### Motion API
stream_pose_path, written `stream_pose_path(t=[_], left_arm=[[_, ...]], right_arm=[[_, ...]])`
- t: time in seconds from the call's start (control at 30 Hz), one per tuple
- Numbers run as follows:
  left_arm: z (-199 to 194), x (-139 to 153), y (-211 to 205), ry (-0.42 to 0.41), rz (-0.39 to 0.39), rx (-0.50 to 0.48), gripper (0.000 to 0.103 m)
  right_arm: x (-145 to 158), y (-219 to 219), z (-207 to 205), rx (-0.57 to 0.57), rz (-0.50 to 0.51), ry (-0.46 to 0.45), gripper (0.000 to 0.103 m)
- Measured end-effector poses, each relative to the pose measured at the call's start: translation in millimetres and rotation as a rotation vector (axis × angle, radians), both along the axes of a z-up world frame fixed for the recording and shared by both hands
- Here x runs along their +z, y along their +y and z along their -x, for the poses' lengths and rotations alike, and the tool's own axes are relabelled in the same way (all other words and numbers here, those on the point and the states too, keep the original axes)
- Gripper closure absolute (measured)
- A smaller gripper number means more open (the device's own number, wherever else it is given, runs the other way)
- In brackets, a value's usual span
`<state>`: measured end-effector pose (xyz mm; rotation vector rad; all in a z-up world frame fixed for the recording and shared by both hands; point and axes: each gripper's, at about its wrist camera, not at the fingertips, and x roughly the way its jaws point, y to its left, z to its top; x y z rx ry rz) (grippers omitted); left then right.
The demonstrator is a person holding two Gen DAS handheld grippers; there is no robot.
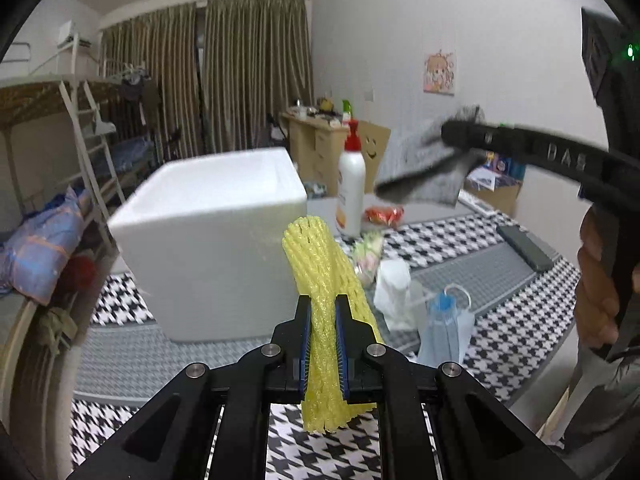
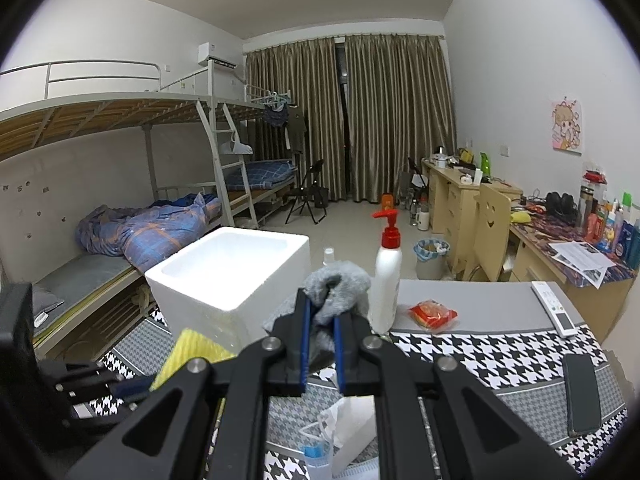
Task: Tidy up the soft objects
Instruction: 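Carry the sock over the white foam box and open the right gripper while the left carries the net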
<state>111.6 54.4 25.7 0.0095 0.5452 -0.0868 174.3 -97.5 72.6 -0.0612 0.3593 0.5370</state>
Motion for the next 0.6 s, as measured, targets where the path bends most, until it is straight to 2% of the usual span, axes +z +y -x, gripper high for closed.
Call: stream_pose_path(t=[0.2,0.6], left_arm=[[0,18,8,-0.053,-0.004,0.024,0.091],[-7,38,25,-0.102,0.000,0.071,0.091]], right_arm=[[4,3,-1,0.008,-0.003,-0.009,0.090],[13,15,-3,0.026,0.010,-0.027,0.090]])
